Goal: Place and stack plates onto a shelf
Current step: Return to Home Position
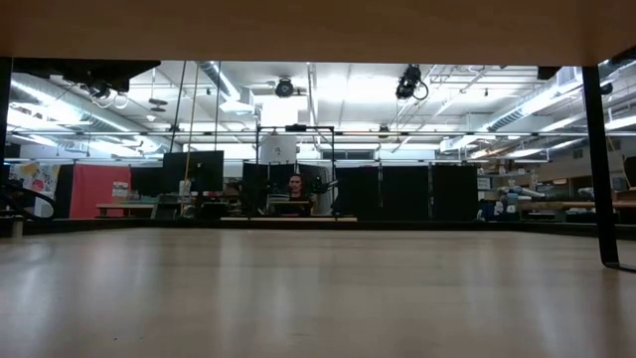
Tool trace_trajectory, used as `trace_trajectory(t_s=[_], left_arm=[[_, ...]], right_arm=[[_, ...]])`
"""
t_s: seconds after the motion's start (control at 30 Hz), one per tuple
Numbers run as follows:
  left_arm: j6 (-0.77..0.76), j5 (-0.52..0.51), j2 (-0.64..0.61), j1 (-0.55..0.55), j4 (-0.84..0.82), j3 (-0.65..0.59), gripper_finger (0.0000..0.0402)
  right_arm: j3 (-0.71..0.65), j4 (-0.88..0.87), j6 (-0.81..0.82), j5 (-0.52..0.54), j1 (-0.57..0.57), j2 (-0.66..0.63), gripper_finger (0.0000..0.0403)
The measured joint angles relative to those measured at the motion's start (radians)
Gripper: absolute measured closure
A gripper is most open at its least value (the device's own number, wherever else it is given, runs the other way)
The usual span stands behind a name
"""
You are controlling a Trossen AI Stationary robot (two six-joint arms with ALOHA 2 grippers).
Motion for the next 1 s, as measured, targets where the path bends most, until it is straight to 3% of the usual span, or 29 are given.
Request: trace_trajectory(t_s=[0.57, 0.77, 1.0], left_arm=[[0.001, 0.0, 0.0, 0.0, 0.0, 0.0, 0.0239], [0.001, 0.0, 0.0, 0.0, 0.0, 0.0, 0.0239], [0.001, 0.0, 0.0, 0.0, 0.0, 0.0, 0.0239]], right_arm=[[-0.159, 0.096, 0.117, -0.218, -0.232, -0.046, 0.0227], [-0.16, 0.044, 0.135, -0.326, -0.307, -0.045, 0.0227], [-0.16, -0.075, 0.149, -0.327, -0.341, -0.045, 0.0227]])
